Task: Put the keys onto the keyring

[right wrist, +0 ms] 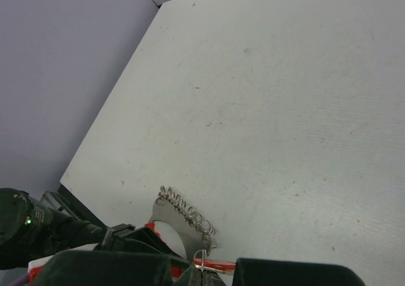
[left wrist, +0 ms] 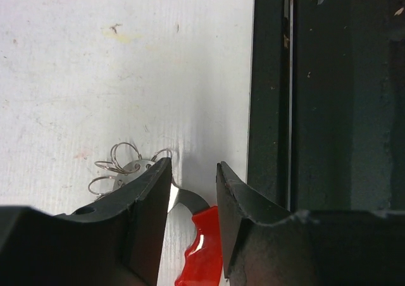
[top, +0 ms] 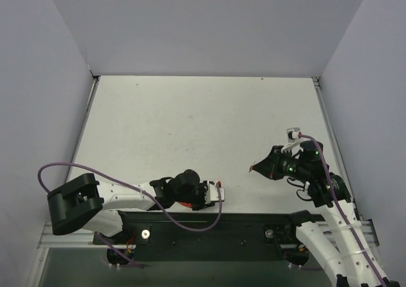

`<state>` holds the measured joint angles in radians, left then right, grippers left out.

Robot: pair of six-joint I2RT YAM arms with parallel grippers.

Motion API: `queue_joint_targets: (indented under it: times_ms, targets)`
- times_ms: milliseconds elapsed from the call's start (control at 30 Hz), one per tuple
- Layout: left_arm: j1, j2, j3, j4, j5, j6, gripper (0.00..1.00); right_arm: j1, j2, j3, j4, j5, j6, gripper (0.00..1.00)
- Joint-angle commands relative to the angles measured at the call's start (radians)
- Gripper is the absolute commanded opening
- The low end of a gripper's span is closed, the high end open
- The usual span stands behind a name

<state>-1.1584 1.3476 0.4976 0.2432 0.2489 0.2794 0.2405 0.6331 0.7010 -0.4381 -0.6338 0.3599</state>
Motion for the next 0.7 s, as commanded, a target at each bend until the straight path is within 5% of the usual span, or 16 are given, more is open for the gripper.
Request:
queue_joint_targets:
  times_ms: [0, 667]
  targets:
    - [0.016, 0.054, 0.053, 0.074, 0.029, 0.041, 0.43, -0.033, 0.005, -0.008, 0.009, -0.07, -0.022, 0.0]
    - [0.045, 0.143, 0.079, 0.087, -0.014, 0.064, 0.43, -0.084, 0.02, -0.018, 0.009, -0.147, -0.05, 0.0]
